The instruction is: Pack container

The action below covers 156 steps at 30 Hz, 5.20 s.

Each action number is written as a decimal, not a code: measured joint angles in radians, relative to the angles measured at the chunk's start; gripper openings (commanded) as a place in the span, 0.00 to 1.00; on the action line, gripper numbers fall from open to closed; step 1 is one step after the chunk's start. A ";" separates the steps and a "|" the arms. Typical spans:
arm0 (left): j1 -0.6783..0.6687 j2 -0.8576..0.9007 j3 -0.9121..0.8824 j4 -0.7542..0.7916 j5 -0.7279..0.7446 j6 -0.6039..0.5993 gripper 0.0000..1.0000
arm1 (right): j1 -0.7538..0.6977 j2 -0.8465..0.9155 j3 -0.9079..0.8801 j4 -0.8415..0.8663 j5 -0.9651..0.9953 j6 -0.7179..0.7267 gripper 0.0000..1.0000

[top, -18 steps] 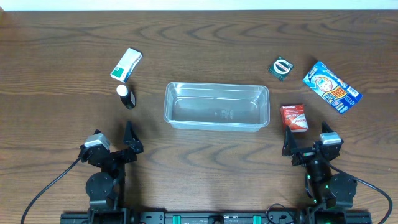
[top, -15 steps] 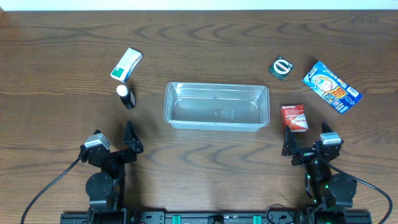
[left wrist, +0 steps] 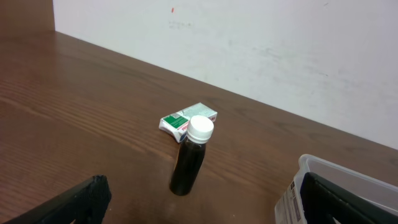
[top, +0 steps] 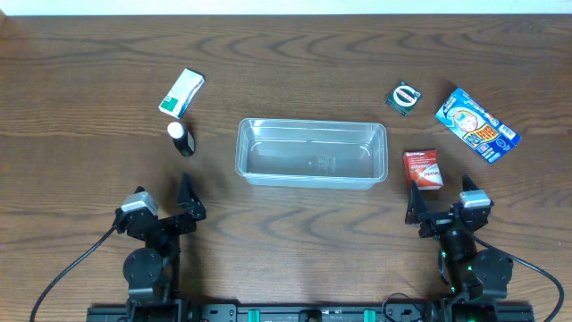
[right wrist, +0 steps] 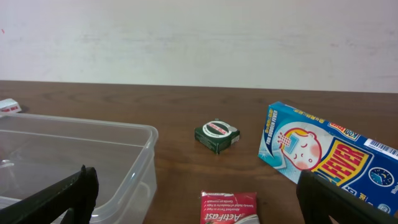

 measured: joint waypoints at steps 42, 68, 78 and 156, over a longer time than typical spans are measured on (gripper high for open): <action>0.000 0.000 0.000 0.000 0.000 0.000 0.98 | 0.000 0.000 0.000 0.000 0.000 0.000 0.99; 0.000 0.000 0.000 0.000 0.000 0.000 0.98 | -0.003 0.113 0.159 -0.061 -0.113 -0.005 0.99; 0.000 0.002 0.001 -0.001 0.000 0.003 0.98 | -0.047 0.749 0.732 -0.386 -0.122 -0.032 0.99; 0.000 0.002 0.001 -0.002 0.000 0.004 0.98 | -0.256 1.843 1.378 -0.633 0.090 -0.591 0.39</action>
